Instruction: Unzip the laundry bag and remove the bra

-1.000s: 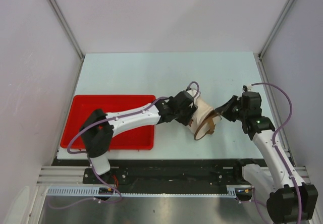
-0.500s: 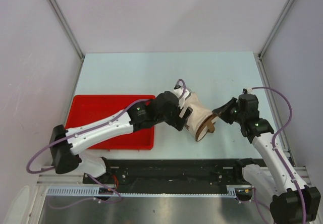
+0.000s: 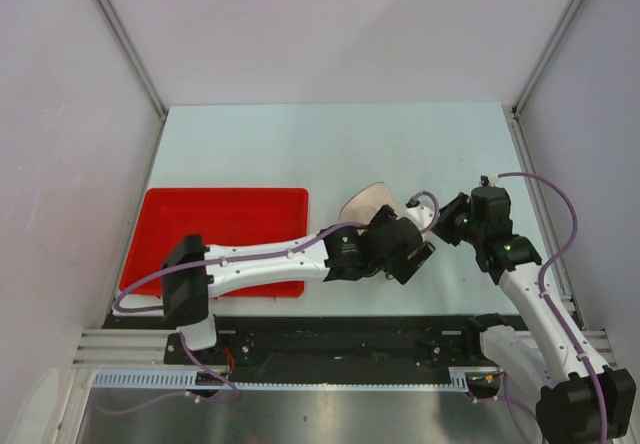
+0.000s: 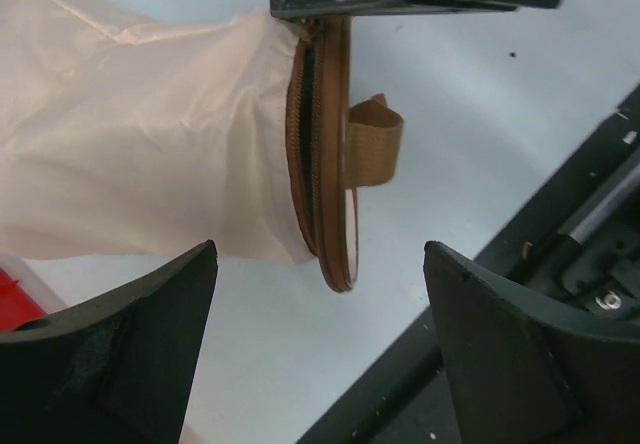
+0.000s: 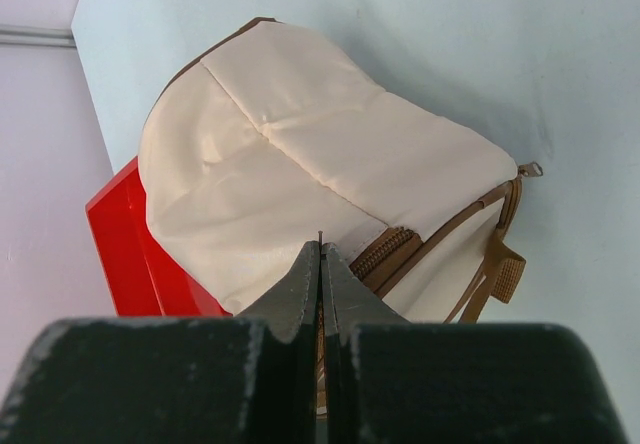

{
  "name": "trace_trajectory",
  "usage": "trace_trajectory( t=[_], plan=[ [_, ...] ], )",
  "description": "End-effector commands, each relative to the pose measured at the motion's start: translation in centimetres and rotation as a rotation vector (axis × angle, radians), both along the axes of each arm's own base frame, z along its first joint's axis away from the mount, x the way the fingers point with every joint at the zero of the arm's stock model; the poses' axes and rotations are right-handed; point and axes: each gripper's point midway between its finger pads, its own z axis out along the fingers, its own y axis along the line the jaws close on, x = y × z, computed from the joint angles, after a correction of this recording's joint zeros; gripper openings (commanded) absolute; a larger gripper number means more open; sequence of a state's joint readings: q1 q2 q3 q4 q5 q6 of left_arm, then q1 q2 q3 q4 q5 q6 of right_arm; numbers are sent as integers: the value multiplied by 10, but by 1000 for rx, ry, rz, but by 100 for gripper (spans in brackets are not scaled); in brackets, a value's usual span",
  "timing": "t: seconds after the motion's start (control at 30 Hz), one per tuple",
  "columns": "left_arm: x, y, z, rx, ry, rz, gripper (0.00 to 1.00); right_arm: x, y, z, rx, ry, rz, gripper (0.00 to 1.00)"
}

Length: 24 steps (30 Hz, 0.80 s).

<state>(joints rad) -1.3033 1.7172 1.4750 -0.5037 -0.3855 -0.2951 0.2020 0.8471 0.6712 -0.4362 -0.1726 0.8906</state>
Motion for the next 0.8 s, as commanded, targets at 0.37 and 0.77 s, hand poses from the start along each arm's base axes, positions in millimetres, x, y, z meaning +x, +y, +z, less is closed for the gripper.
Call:
trace_trajectory(
  t=[0.37, 0.77],
  plan=[
    [46, -36, 31, -68, -182, 108, 44, 2, 4, 7, 10, -29, 12, 0],
    [47, -14, 36, -158, -131, 128, 0, 9, -58, -23, -3, 48, -110, 0]
  ],
)
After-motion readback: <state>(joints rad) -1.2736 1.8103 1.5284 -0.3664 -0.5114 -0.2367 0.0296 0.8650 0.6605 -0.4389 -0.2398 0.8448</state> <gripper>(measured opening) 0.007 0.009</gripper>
